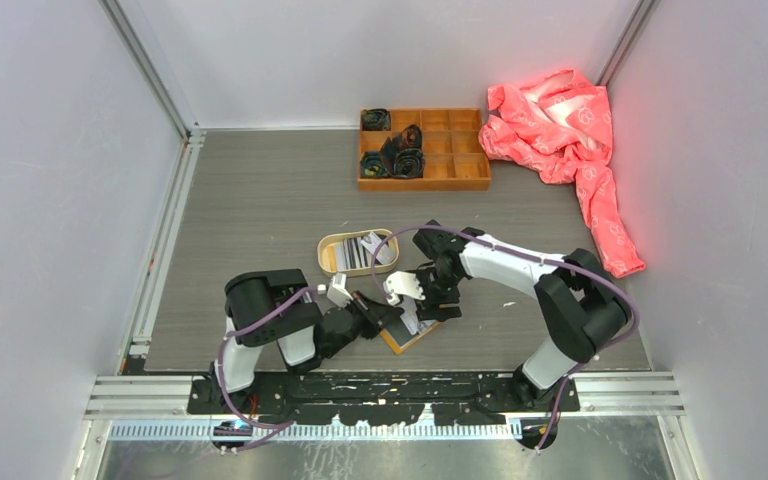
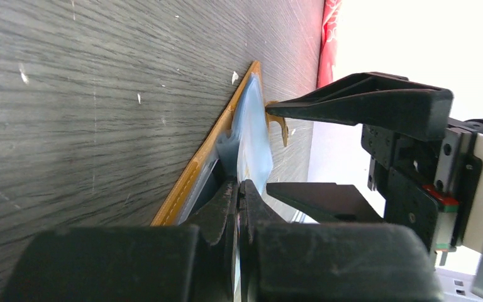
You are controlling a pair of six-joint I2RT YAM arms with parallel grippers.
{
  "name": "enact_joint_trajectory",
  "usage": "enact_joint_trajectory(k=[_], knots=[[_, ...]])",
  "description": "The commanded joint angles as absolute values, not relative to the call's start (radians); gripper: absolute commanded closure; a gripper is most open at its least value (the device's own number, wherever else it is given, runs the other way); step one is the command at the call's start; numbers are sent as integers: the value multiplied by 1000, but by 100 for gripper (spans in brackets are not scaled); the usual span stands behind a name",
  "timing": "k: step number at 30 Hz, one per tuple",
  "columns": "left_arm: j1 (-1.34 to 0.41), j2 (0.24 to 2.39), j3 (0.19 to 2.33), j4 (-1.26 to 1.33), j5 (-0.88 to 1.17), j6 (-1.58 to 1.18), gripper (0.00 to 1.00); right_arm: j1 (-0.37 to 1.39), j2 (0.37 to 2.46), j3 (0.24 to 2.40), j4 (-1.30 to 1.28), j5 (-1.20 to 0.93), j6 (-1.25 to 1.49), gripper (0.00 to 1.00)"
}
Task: Put the credit cards into the card holder
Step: Insert the credit card into the card holder.
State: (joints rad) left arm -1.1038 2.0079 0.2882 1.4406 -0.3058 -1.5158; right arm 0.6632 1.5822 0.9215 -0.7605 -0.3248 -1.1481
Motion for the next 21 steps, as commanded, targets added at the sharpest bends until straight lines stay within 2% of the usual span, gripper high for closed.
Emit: enact_joint_trajectory(k=[1,15,19,21], knots=[[-1113,1985,267,1431,-355,-1474,100,658,1615,934,-786,-315,-1161,29],[-1165,1973,271,1431,-454,-1450,100,692,1638,961,-896,-383,-1193,50],[-1178,1963,258,1431,-482,-1444,100,704,1633,969,-937,-418,-1211,50],[-1185,1957,252,1431,-501,-1441,100,716,1629,971,-970,-440,-1226,47]])
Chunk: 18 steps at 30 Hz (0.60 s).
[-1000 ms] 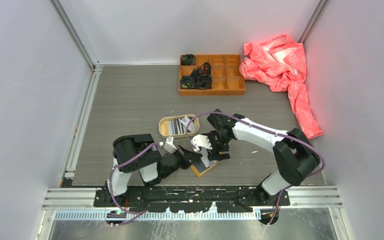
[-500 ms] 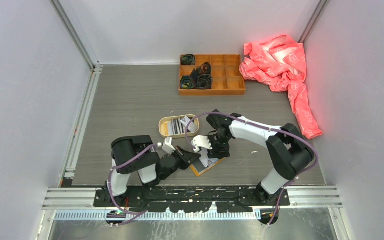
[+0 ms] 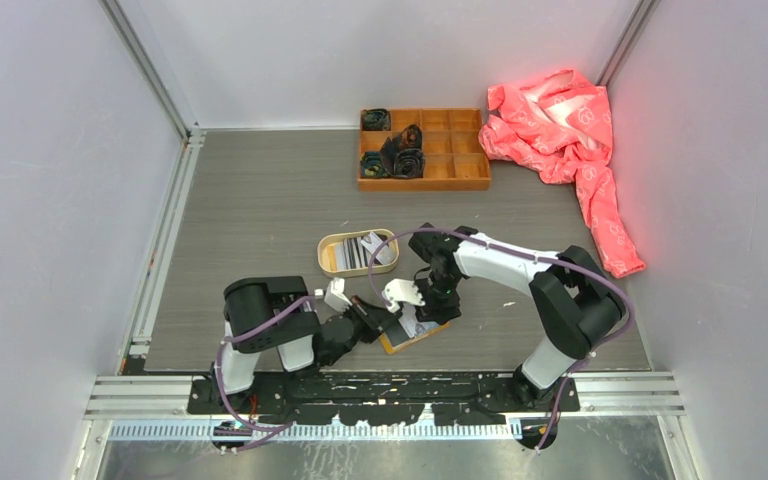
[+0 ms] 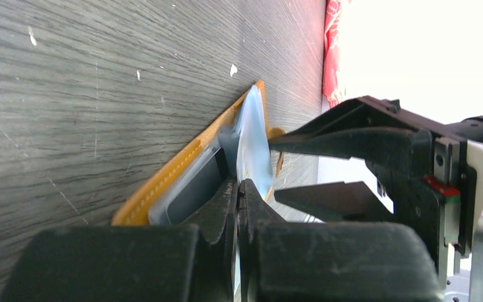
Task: Put the credit cards into the card holder
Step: Insert the credit card into the card holder.
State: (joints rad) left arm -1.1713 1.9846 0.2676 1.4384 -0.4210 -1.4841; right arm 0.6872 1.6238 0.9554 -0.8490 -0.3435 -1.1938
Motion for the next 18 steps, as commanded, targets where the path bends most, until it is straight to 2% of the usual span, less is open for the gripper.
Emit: enact_joint_trajectory(k=[1,4,13,18], knots=[[-1189,1956,252,1430,-507,-1440,100,722,1624,971,-984,-451,-1235,44],[-1193,1962,264,1431,-511,-1436,100,731,1616,970,-998,-479,-1248,39],[-1199,1982,293,1431,-471,-1410,100,714,1567,981,-900,-374,-1150,39],[-1198,1988,279,1430,-434,-1401,100,679,1467,953,-883,-431,-1160,39]])
